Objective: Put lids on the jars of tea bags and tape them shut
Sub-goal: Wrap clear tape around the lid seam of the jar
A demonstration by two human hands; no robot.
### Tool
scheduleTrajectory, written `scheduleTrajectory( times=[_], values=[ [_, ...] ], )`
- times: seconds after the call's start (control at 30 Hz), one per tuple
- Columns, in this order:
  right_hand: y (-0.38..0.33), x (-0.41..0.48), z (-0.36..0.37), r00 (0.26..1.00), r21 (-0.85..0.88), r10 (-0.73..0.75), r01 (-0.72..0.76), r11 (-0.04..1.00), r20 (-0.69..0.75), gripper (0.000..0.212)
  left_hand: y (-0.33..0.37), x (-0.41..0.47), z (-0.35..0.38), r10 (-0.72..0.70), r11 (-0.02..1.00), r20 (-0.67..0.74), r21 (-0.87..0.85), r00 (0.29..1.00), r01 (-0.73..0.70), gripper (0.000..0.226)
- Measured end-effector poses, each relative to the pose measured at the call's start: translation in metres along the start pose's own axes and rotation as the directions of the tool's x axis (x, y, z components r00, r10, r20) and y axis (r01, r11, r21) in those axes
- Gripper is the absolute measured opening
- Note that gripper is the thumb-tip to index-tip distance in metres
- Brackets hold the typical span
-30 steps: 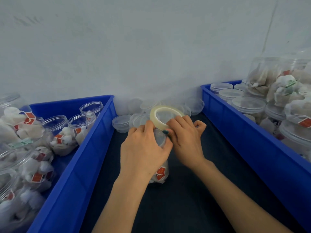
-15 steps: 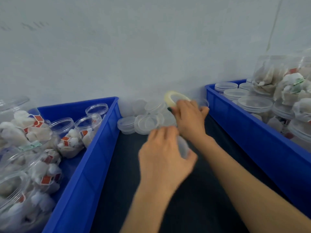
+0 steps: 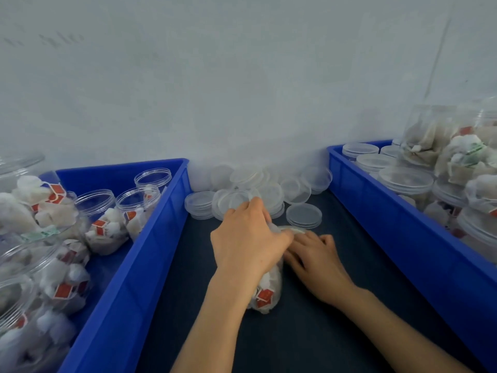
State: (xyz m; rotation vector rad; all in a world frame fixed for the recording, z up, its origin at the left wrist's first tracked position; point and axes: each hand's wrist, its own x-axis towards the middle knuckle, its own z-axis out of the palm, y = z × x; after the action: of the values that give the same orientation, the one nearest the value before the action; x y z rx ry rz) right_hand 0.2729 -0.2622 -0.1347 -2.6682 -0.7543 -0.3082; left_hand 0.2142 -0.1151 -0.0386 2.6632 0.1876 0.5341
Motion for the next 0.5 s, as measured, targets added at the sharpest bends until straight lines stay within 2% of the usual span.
scheduleTrajectory(
  times=[0.13,0.2,0.23,0.27,0.3,0.37,0.43,0.5],
  values=[
    [0.004,-0.006,0.002,0.993,0.045,-0.118,0.118,0.992,0.015,0.029,-0.006,-0.003,0.003,-0.042,0.996,-0.104,-0.083,0.994,0.033,0.020],
    [0.001,-0.007,0.002,0.988,0.032,-0.151,0.152,0.988,-0.015,0.030,-0.014,-0.007,0.006,-0.035,0.979,-0.149,-0.204,0.988,0.004,0.016],
    [-0.002,-0.008,0.001,0.988,0.092,-0.142,0.147,0.985,-0.067,0.031,-0.018,-0.009,0.008,-0.024,0.950,-0.177,-0.310,0.984,-0.032,0.013],
    [-0.007,-0.010,0.000,0.982,0.227,-0.109,0.143,0.963,-0.156,0.032,-0.022,-0.012,0.012,-0.027,0.887,-0.213,-0.456,0.977,-0.075,0.011],
    [-0.012,-0.012,-0.001,0.967,0.410,-0.064,0.164,0.897,-0.248,0.033,-0.026,-0.017,0.017,-0.048,0.786,-0.250,-0.607,0.967,-0.118,0.011],
    [-0.028,-0.016,-0.004,0.932,0.662,-0.026,0.276,0.697,-0.360,0.044,-0.035,-0.028,0.030,-0.133,0.575,-0.303,-0.799,0.944,-0.176,0.019],
    [-0.044,-0.021,-0.003,0.920,0.716,-0.104,0.363,0.596,-0.379,0.053,-0.038,-0.034,0.043,-0.222,0.444,-0.273,-0.883,0.936,-0.152,0.031],
    [-0.056,-0.025,0.001,0.950,0.745,-0.156,0.310,0.590,-0.272,0.071,-0.039,-0.036,0.049,-0.286,0.348,-0.197,-0.933,0.938,-0.090,0.043]
  ],
)
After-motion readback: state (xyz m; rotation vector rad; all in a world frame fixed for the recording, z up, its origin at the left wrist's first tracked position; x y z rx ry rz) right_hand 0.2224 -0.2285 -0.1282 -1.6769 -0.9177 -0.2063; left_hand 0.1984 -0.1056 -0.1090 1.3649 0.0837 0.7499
